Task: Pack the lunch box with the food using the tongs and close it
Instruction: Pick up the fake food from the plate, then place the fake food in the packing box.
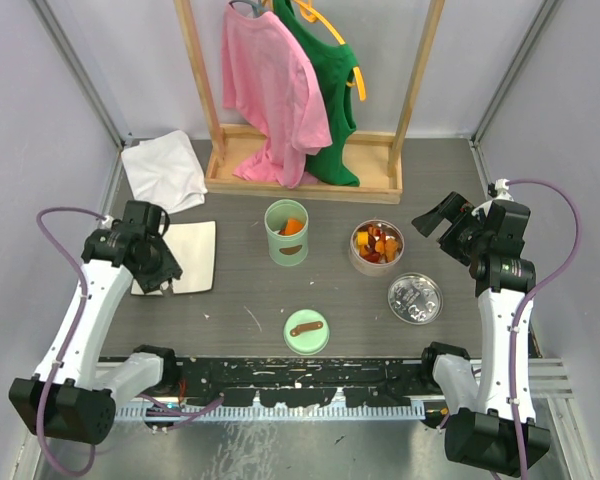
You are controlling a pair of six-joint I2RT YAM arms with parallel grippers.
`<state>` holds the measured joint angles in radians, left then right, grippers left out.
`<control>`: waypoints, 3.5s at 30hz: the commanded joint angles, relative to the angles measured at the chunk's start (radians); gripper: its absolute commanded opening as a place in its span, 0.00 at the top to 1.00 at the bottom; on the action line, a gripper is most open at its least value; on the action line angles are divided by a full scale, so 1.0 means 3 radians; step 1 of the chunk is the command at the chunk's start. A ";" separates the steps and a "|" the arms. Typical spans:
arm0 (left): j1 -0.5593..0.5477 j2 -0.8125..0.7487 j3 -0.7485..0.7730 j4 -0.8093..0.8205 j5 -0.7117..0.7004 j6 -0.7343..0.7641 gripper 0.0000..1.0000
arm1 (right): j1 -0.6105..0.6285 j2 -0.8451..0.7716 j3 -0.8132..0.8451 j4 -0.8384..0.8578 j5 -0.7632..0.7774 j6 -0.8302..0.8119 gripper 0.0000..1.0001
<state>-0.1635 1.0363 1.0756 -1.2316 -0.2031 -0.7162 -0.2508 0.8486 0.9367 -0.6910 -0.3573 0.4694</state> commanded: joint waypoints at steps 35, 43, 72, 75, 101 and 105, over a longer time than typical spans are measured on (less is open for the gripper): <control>0.0442 0.0187 -0.0437 0.0422 0.0362 0.0313 0.60 | -0.0009 -0.0048 0.0066 0.0101 -0.0001 -0.0036 0.00; 0.0443 0.0134 -0.0401 0.0369 0.0424 0.0338 0.61 | -0.0008 -0.0052 0.0062 0.0100 -0.0001 -0.0035 0.00; 0.0443 -0.0015 -0.0022 0.0322 0.1072 0.0386 0.80 | -0.0011 -0.0048 0.0058 0.0105 -0.0016 -0.0006 0.00; 0.0443 -0.0055 0.0121 0.0335 0.1241 0.0430 0.80 | -0.0010 -0.0049 0.0054 0.0109 -0.0016 0.0003 0.00; -0.1872 0.0482 0.1151 0.1463 0.1187 -0.0148 0.78 | -0.0010 -0.0075 0.0006 0.0147 -0.0045 0.0033 0.00; -0.2447 0.1132 0.1514 0.1457 0.0870 0.0048 0.78 | -0.0012 -0.0081 0.0026 0.0113 0.0011 -0.0004 0.00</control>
<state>-0.7738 1.2354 1.4227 -0.8867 0.1669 -0.7601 -0.2508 0.8478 0.9310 -0.6857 -0.3660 0.4770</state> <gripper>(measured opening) 0.315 0.998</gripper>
